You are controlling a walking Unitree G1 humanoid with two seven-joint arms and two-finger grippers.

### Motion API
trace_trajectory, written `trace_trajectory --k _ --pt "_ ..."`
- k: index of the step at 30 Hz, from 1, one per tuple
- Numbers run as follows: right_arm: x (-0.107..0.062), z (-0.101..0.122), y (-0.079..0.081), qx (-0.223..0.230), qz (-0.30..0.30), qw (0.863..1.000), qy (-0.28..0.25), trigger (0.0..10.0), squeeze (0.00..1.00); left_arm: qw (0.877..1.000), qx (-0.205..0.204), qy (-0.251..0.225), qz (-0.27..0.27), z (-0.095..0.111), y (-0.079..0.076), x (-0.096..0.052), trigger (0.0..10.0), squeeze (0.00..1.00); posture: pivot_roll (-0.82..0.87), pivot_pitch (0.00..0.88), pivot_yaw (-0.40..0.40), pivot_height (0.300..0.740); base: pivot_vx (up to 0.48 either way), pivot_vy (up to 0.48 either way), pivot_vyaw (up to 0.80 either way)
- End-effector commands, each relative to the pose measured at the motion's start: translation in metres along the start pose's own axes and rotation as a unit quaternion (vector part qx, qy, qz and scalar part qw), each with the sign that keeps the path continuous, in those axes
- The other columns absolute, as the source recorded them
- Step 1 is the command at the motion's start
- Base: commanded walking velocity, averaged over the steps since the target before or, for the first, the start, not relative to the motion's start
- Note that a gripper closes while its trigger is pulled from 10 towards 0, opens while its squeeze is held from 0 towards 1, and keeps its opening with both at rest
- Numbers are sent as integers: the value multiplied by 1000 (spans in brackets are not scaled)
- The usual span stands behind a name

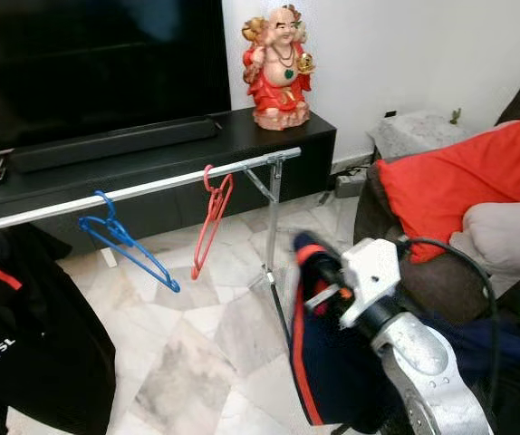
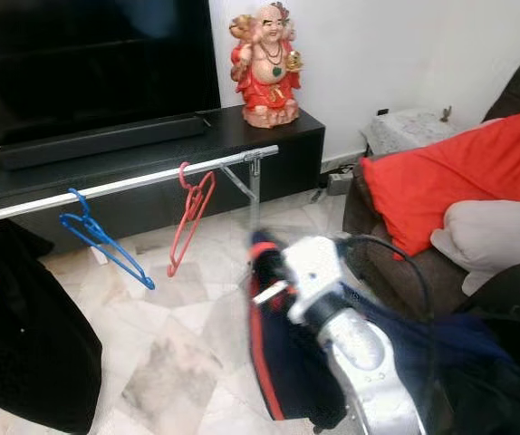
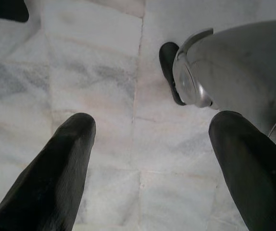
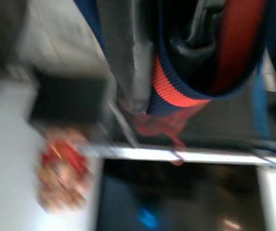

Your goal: Hang hanger

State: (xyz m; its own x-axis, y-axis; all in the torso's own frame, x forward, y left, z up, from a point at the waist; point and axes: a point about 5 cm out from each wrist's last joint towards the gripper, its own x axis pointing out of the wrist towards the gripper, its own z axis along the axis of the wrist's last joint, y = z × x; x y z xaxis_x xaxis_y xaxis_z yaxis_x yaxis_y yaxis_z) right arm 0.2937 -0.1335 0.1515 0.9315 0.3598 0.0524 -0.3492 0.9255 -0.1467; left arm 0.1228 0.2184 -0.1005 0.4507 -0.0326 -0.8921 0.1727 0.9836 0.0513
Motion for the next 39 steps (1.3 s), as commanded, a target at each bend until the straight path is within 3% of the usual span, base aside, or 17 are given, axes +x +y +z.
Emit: trace_trajectory --k 1,3,7,14,26,39 --pt "1 -1 -11 14 -73 997 9 10000 0 1000 3 4 9 -3 4 -1 10000 0 -21 47 77 740 0 0 0" --pt "-5 -13 -30 54 -185 981 32 10000 0 1000 1 3 14 -3 5 -1 10000 0 -16 48 78 740 0 0 0" --pt "-12 -23 -40 80 -244 965 46 10000 0 1000 -2 3 16 -3 5 -2 10000 0 -17 48 79 740 0 0 0" --pt "-11 -22 -37 55 -243 968 41 10000 0 1000 -11 2 22 -4 6 -2 10000 0 -14 45 79 740 0 0 85" --pt "-6 -19 -32 21 -224 974 35 10000 0 999 -17 1 28 -5 7 -2 10000 0 -9 32 82 740 0 0 800" --pt "-5 -18 -31 13 -215 976 32 10000 0 999 -25 2 27 -5 5 -2 10000 0 -15 41 71 740 0 0 800"
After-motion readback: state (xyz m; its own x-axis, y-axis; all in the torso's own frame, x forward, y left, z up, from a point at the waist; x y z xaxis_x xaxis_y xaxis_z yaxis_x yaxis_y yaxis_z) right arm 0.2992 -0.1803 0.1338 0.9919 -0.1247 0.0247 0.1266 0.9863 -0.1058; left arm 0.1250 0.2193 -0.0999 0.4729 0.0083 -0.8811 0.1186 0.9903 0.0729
